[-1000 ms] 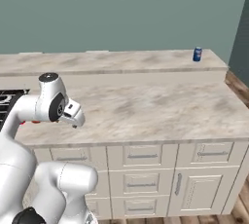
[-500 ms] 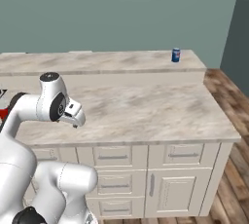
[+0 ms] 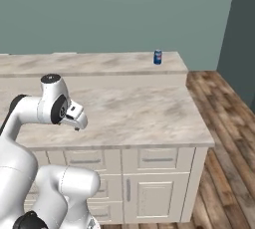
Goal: Four empty soda cans are scattered around the kitchen. Gather all the cans and cluster them next to the stove for recycling.
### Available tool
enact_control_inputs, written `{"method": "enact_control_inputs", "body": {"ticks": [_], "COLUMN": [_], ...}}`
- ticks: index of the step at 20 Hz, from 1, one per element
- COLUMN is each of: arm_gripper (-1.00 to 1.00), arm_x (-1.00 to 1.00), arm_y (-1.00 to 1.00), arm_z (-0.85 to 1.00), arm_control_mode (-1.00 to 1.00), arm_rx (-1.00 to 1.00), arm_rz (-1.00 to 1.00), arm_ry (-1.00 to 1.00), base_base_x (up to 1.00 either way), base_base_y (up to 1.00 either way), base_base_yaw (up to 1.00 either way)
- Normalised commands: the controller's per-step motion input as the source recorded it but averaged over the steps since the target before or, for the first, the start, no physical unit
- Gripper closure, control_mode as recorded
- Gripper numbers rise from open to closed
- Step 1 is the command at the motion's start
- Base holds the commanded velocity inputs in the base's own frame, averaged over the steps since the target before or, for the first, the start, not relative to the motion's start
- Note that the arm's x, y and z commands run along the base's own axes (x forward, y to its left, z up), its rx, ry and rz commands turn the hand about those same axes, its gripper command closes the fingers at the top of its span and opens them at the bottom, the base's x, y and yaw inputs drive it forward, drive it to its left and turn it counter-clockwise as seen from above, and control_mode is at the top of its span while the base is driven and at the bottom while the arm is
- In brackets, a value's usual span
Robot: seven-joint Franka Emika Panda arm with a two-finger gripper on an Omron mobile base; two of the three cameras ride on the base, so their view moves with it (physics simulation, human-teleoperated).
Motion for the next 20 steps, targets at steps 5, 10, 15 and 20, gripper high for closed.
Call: {"method": "enact_control_inputs", "body": {"ticks": [5,10,15,20], "arm_gripper": [-1.0,-1.0,-1.0,-1.0], "arm_x": [0.0,0.0,0.0,0.0], "arm_y": [0.0,0.0,0.0,0.0], "arm_z": [0.0,0.0,0.0,0.0], "arm_control_mode": [1.0,1.0,1.0,1.0], "arm_rx": [0.0,0.0,0.0,0.0], "arm_rz": [0.0,0.0,0.0,0.0], "arm_ry": [0.0,0.0,0.0,0.0], "base_base_x": [0.0,0.0,0.02,0.04], "base_base_y": [-0.64,-0.64,-0.64,-0.65], "base_base_yaw": [0.0,0.0,0.0,0.0]}}
